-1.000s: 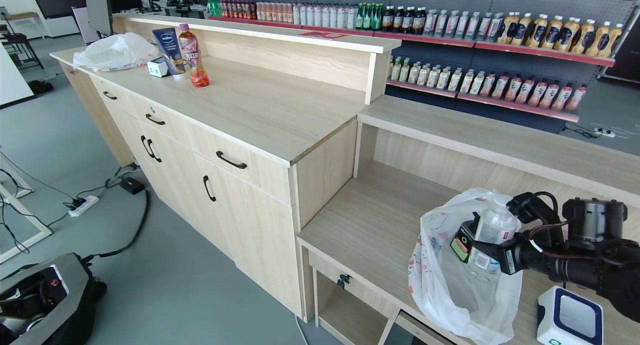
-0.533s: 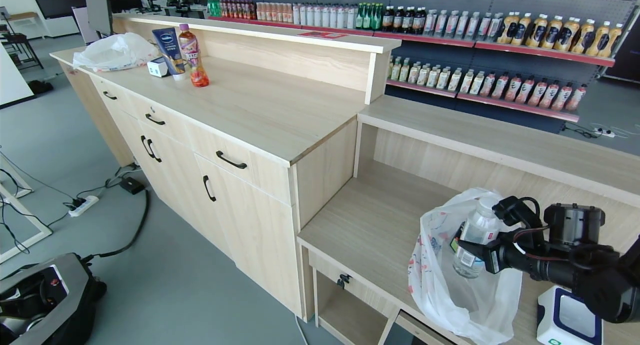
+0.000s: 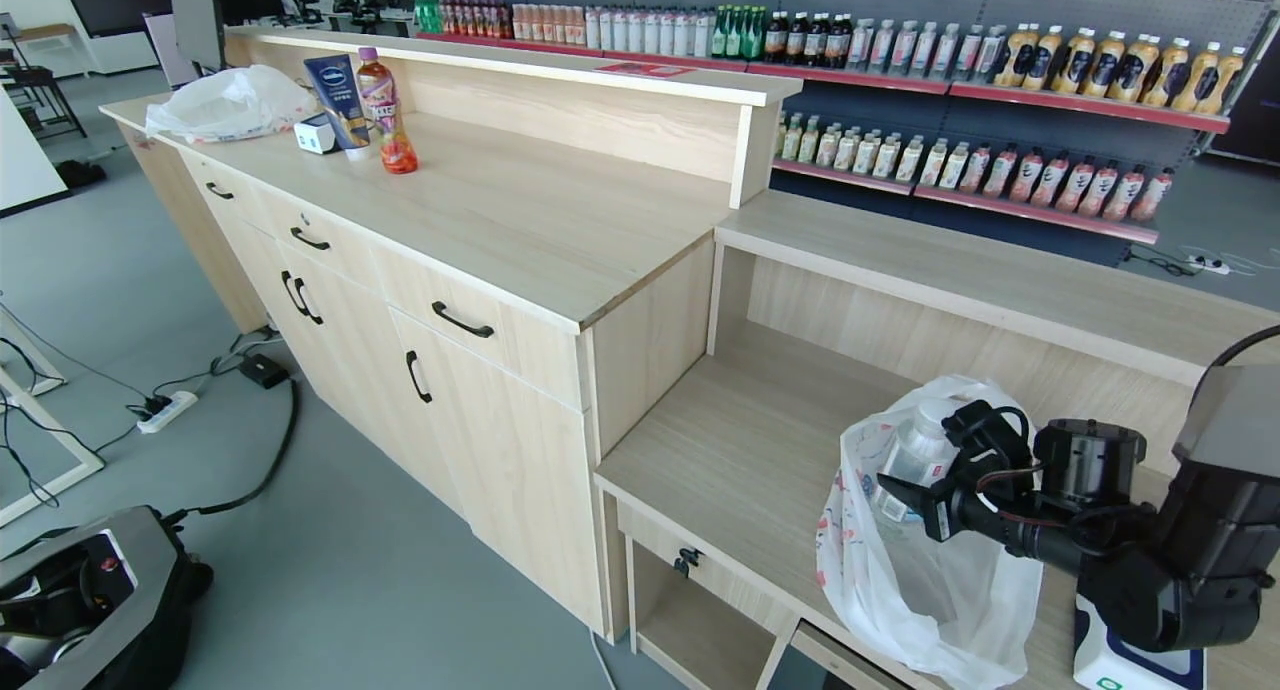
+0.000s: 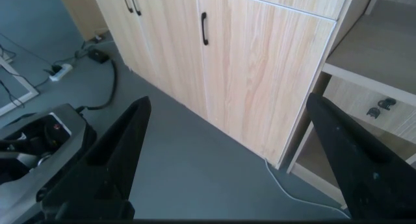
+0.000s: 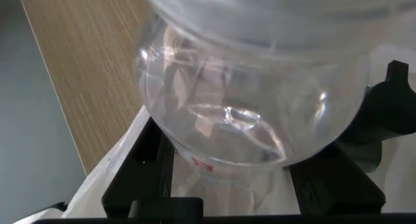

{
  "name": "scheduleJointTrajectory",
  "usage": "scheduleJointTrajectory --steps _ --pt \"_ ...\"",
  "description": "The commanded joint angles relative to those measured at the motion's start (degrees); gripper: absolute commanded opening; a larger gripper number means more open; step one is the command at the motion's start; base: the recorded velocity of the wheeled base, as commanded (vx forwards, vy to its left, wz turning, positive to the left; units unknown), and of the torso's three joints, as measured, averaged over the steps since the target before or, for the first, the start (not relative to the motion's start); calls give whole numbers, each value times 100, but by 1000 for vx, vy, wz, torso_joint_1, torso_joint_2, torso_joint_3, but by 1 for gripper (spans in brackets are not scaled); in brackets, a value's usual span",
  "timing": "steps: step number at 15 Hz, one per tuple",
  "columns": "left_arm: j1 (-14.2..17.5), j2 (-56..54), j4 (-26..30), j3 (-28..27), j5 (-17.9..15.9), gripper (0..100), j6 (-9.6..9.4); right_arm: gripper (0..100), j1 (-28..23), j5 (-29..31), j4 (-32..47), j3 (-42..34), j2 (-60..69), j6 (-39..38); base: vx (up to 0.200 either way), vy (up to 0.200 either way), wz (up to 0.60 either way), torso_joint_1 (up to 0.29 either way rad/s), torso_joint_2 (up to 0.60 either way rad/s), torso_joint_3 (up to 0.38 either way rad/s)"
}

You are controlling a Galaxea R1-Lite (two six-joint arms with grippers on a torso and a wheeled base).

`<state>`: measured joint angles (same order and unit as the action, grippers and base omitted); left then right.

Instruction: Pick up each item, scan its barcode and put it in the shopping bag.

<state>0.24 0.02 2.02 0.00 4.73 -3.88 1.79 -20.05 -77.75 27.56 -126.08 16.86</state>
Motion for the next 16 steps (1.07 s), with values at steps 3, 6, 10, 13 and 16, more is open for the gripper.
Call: scheduleJointTrajectory --steps 3,6,10,13,16 --pt "2 -2 0 0 2 100 1 0 120 -7 -487 30 -576 2 0 0 0 0 0 0" --pt "2 -2 0 0 2 100 1 0 128 -16 -961 39 -936 10 0 0 0 0 0 0" --pt "2 -2 0 0 2 100 1 0 102 -25 -1014 65 -1103 54 0 0 0 0 0 0" --pt "2 -2 0 0 2 100 1 0 102 -25 -1014 65 -1121 54 0 0 0 0 0 0" --pt "2 -2 0 0 2 100 1 0 76 -16 -1014 47 -1130 72 0 0 0 0 0 0"
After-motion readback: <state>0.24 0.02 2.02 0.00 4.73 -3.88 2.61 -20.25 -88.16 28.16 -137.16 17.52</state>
